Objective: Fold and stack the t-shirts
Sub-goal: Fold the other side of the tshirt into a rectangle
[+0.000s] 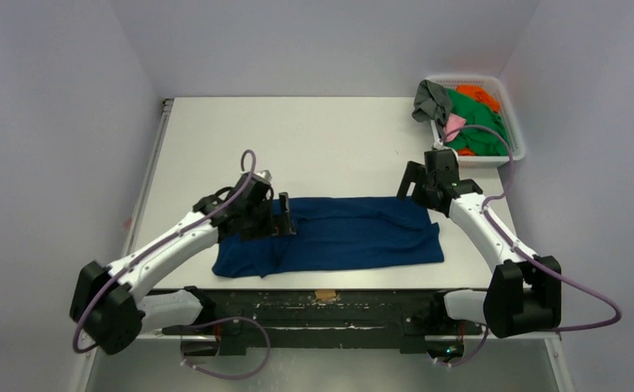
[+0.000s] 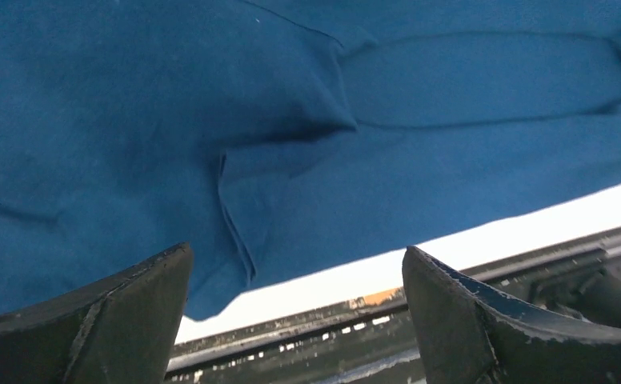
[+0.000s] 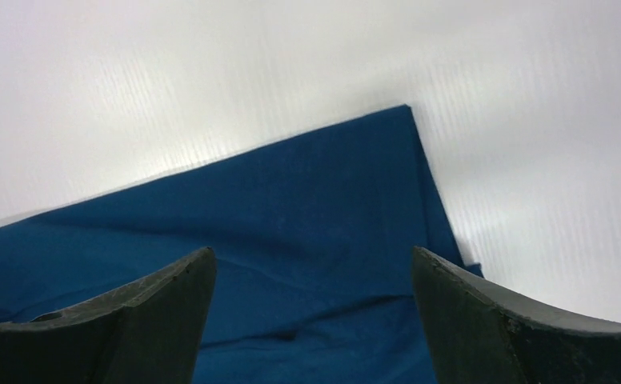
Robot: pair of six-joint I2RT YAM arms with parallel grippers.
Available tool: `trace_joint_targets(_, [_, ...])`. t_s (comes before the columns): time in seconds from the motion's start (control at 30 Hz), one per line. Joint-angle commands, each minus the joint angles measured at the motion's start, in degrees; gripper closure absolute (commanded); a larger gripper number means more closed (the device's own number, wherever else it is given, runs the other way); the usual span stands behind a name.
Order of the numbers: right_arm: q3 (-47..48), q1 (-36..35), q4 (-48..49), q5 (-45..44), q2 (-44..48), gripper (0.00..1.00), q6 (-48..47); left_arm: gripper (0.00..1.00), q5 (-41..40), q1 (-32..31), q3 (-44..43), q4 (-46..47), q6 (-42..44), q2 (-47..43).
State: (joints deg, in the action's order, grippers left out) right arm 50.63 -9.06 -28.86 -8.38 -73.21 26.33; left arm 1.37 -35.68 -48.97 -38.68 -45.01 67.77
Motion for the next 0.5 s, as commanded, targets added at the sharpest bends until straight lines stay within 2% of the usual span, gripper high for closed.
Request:
trace_joint_targets(0.0, [1.53,-0.17,8.57,6.4,-3.93,0.11,-2.13,0.0,4.77,1.54,-1.83,10.35,-0.87,8.58])
trace_joint_targets(0.07, [2.19,-0.12,9.14,7.61,-6.13,0.12,-1.77,0.0,6.77,1.51,-1.4,16.04,-1.81,12.04])
trace_joint_targets(0.17, [2.14,-0.17,9.76,8.16,-7.46,0.12,-1.9,0.0,7.19,1.56,-3.01,17.48,-2.55,19.0])
trace_joint_targets(0.27, [2.0,-0.14,9.75,7.76,-7.41,0.12,-2.44,0.0,12.55,0.18,-4.62,19.57,-0.96,22.0])
trace_joint_targets(0.47, [2.0,-0.09,9.28,6.14,-7.19,0.12,-2.65,0.0,28.66,-10.08,-8.75,19.24,8.68,20.46])
